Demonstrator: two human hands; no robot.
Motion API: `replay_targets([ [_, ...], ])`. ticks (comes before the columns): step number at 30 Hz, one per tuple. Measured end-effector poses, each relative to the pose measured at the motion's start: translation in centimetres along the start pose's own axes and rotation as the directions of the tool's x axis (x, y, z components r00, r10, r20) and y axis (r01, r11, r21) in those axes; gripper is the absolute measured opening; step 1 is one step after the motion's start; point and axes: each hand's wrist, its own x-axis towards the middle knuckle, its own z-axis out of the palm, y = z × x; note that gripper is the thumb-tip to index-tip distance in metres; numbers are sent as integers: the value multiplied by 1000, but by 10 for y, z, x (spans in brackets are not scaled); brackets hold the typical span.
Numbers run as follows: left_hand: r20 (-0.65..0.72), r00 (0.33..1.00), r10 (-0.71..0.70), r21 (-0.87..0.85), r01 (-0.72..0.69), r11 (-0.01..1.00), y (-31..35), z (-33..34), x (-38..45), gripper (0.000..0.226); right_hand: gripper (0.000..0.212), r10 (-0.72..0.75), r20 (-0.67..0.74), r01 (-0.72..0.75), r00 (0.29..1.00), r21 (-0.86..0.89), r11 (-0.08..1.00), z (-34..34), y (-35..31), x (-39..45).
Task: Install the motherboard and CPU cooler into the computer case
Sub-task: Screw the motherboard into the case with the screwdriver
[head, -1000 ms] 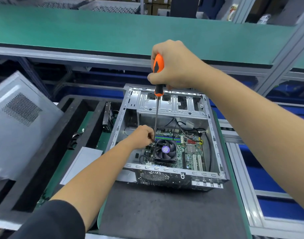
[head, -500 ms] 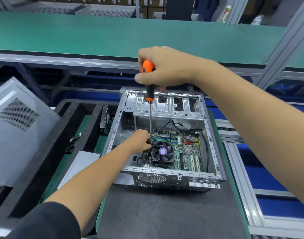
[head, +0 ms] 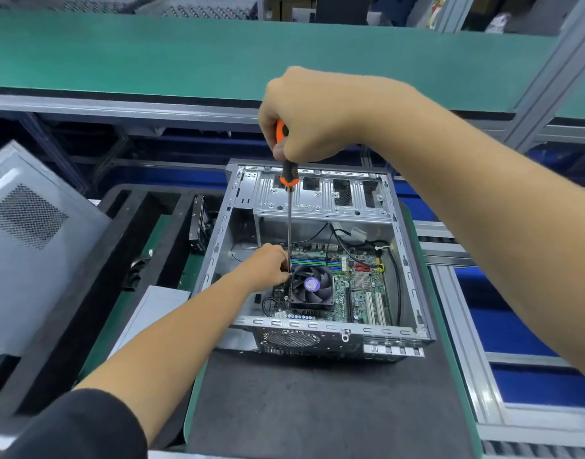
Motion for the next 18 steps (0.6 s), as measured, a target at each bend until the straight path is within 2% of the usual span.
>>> replay_targets([
  [6,21,1000,19,39,-20,999,0,1,-1,17,29,104,-3,-104,995,-47,994,0,-8,8],
  [9,26,1000,13,54,-14,998,1,0,-1,14,16,110,162,-97,981,-87,991,-12,-12,11],
  [11,31,999,12,49,-14,999,1,0,-1,16,26,106,251,-97,962,-48,994,-20,-14,9],
  [15,29,1000,-2,38,0,999,2,0,-1,16,22,38,112,-32,993,-58,998,-14,-14,10],
  [18,39,999,-17,15,17,1000,3,1,0,16,16,54,67,-51,996,-40,998,-8,-13,15],
])
